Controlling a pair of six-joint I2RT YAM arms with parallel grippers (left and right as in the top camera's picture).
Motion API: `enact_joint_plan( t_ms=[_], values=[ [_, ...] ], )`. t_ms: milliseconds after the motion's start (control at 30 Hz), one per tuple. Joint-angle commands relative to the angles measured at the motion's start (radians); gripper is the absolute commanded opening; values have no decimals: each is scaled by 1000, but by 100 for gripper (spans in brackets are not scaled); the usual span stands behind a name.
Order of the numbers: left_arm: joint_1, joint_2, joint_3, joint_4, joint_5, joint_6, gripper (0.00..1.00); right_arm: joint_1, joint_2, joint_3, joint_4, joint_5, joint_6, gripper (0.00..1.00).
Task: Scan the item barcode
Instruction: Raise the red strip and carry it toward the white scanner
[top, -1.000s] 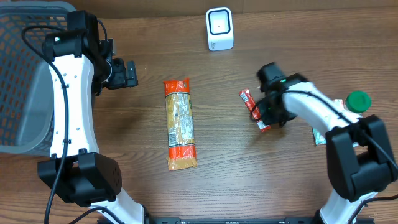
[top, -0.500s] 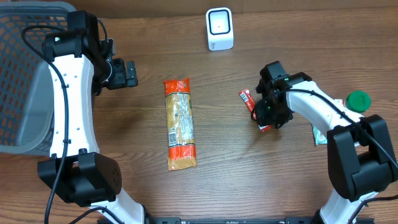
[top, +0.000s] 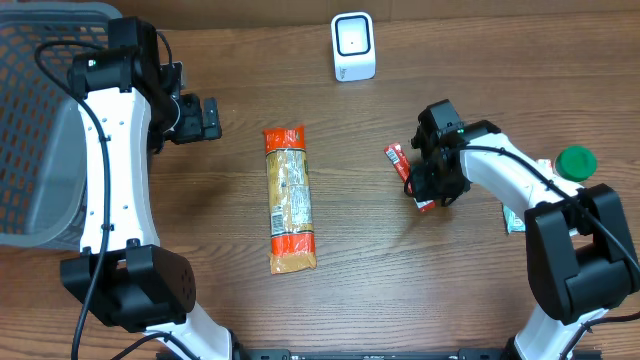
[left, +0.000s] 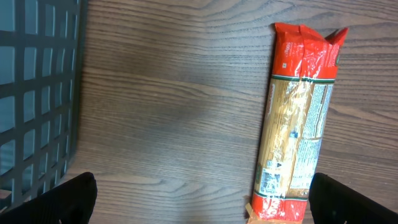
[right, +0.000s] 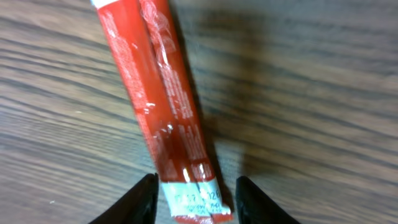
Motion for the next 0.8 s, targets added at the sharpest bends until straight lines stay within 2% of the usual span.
enact_joint_plan(
  t_ms=[0,67,100,267,400,600,767],
  values=[
    [-2,-25,18,0,4,8,100,0,-34,-65,55,18,2,46],
    [-2,-25,18,0,4,8,100,0,-34,-100,106,54,2,45],
    [-2,-25,18,0,4,8,100,0,-34,-118,129,79,2,40],
    [-2,-25,18,0,4,8,100,0,-34,-142,130,156,1,5],
    [-2,-25,18,0,4,8,100,0,-34,-112,107,164,-7,4],
    [-2,-25,18,0,4,8,100,0,-34,42,11,163,-29,4],
    [-2,-25,18,0,4,8,100,0,-34,104,17,163,-29,4]
  ],
)
